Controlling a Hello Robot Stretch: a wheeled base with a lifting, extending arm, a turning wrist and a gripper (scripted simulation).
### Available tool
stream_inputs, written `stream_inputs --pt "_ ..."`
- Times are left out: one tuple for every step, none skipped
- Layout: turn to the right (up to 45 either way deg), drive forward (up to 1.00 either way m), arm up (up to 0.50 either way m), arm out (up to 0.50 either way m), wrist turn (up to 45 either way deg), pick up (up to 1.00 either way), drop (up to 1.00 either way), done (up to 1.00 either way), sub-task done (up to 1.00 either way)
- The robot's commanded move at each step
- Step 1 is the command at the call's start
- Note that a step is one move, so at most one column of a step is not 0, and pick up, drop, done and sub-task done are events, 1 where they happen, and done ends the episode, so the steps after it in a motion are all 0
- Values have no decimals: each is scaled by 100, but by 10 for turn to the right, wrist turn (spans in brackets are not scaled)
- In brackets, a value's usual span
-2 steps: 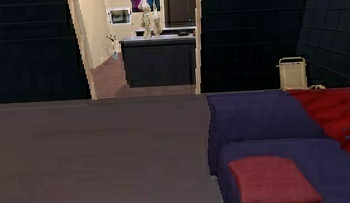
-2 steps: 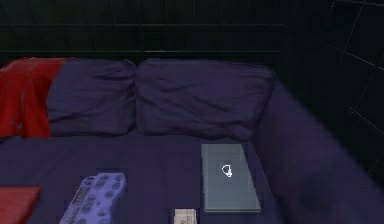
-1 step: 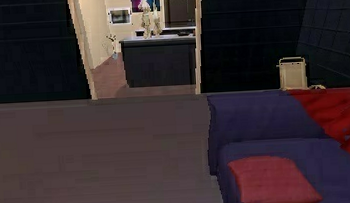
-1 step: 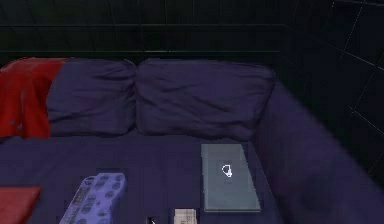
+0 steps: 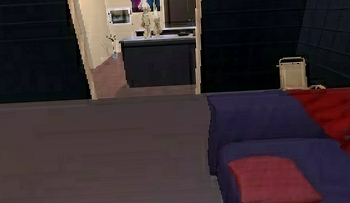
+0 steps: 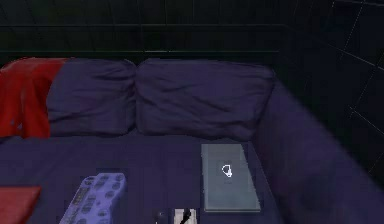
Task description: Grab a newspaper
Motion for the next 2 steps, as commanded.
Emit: stream_inputs --pt "0 0 -30 0 0 0 0 0 0" --pt "0 0 0 0 0 100 0 0 0"
